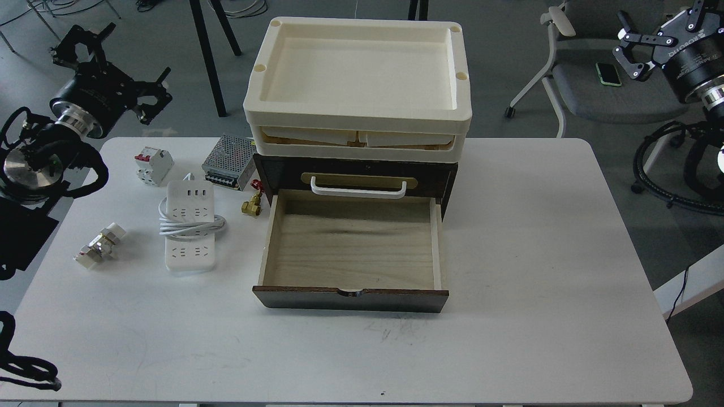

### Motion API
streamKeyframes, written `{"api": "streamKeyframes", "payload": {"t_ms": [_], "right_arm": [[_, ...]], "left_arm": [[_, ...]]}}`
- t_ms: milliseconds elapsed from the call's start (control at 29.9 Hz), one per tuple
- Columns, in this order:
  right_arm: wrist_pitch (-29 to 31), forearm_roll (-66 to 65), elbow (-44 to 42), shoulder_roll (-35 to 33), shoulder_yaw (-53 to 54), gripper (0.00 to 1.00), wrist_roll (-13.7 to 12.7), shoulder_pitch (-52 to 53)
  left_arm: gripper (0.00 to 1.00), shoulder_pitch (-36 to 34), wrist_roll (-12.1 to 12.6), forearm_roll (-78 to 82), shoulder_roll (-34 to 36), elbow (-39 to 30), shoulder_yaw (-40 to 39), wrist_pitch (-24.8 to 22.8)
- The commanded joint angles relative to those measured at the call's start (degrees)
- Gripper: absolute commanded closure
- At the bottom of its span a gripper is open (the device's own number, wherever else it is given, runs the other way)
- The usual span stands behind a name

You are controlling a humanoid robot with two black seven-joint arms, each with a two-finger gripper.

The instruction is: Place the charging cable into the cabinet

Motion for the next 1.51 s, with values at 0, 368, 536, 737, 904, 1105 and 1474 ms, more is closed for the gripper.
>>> {"api": "streamKeyframes", "payload": {"t_ms": [0,368,536,737,904,1105,1474], "right_arm": [[0.0,-0.2,0.2,0.3,0.3,0.00,0.1,-0.7],[0.0,-0.1,0.3,-0.8,0.9,0.00,0.1,-1.6],[0.0,-0.1,0.5,-0.8,1.6,0.00,0.1,-1.6],[0.0,-0.1,0.6,-1.6,2.2,0.00,0.1,-1.8],[0.0,0.1,0.8,-3.6,3.0,0.00,0.2,-2.2],[0.0,2.7,2.7,-7.7,4.6,0.00,0.3,-4.6],[0.0,4.3,10.9,-8.5,2.4,0.00,-0.2,-9.5]], "left_arm": [[0.00,0.2,-0.5,-0.1,-0.5,0.1,-2.8,0.0],[0.00,-0.1,-1.5,-0.9,-1.3,10.2,-8.0,0.0],[0.00,-0.1,-7.3,-1.1,-1.8,9.8,-9.2,0.0],[0.02,2.3,-13.5,-0.6,4.6,-2.6,-8.2,0.0],[0.01,5.6,-13.9,10.3,18.8,-18.0,-6.5,0.0],[0.01,5.7,-14.0,42.5,29.4,-30.8,-10.3,0.0],[0.02,7.2,-14.0,110.1,29.5,-51.1,-11.0,0.0]]}}
